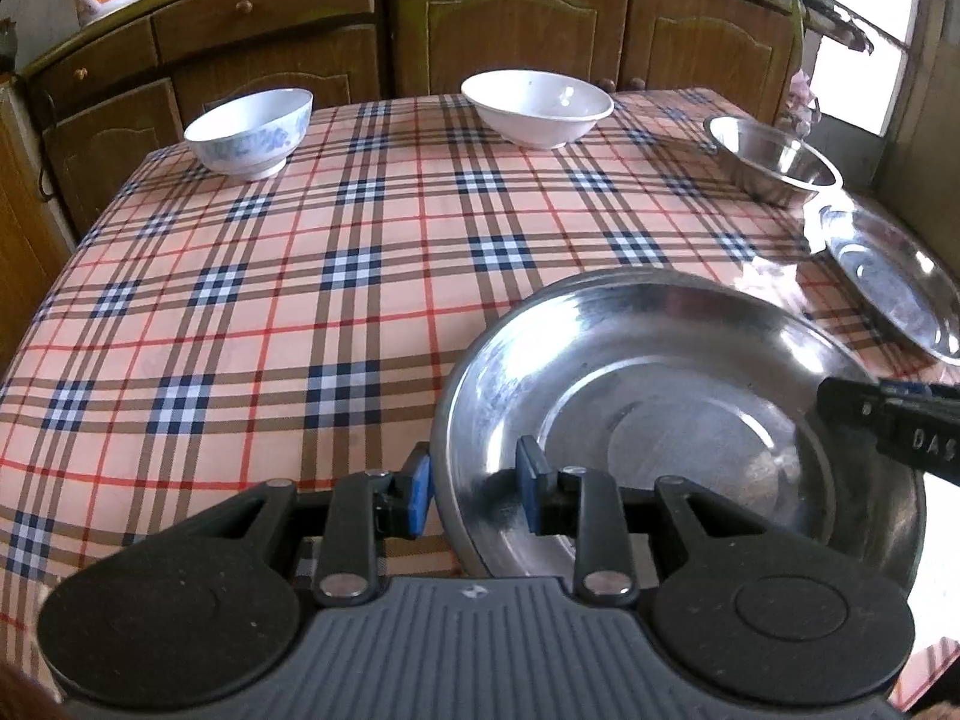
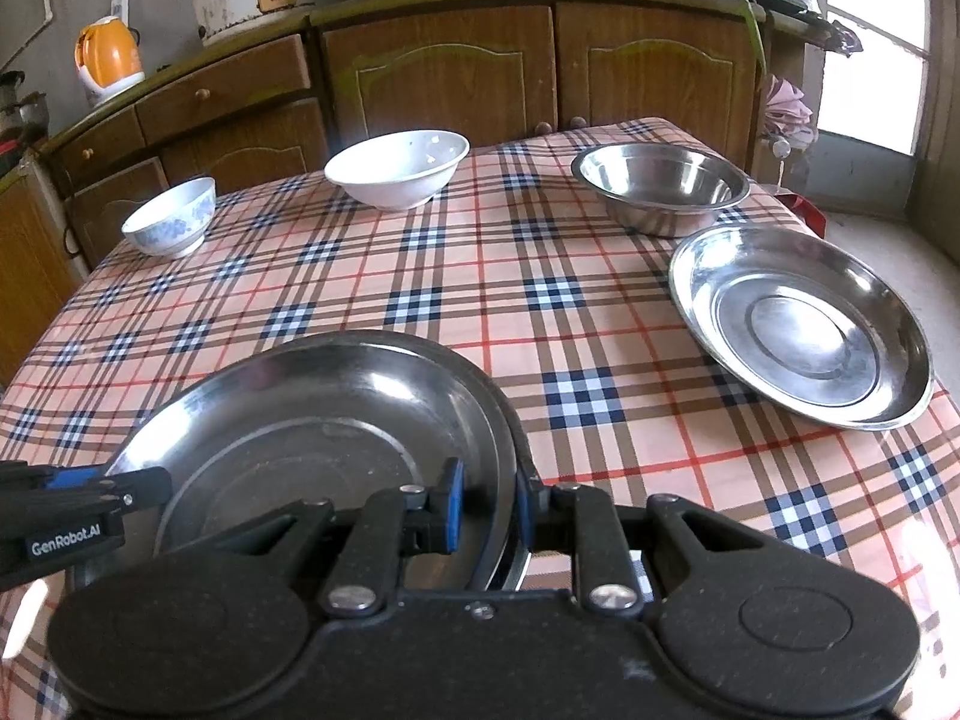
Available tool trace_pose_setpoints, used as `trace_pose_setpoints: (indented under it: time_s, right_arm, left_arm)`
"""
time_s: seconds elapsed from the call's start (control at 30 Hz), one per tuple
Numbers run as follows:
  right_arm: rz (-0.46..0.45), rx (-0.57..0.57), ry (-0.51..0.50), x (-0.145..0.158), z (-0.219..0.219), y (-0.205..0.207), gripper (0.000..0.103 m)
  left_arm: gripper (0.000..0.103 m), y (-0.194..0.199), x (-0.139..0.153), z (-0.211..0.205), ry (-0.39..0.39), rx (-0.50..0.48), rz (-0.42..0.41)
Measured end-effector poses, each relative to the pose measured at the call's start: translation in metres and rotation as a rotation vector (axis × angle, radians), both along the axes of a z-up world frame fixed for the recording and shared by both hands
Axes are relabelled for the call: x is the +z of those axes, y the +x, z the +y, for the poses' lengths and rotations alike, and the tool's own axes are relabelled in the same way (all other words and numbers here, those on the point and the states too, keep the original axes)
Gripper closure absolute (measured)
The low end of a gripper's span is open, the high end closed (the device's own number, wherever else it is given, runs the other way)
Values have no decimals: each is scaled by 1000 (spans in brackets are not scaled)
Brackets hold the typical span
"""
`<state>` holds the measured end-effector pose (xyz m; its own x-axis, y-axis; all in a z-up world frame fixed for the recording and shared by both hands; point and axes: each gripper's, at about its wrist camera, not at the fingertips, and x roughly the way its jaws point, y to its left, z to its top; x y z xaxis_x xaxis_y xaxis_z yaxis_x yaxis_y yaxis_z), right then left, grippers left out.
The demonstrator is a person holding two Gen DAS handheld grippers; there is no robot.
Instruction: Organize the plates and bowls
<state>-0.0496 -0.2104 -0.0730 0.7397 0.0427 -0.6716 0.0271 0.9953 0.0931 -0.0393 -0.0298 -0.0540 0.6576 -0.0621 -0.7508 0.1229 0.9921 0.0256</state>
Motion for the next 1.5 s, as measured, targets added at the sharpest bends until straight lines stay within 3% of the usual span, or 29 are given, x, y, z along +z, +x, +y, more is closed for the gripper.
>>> trace_pose_setpoints:
  time_s: [0.7,1.4,1.5]
  right_arm:
    - [-2,-8,-36,-2,1,15,79]
    - [-14,15,-108,5,12,11,79]
    - [-18,9,-103,9,11,10,75]
  left_arm:
    - [72,8,-10,-4,3,-8,12]
    - [69,-9,14,1,-19,-17,-64]
    - [69,-10,17,0,-30,-23,-66]
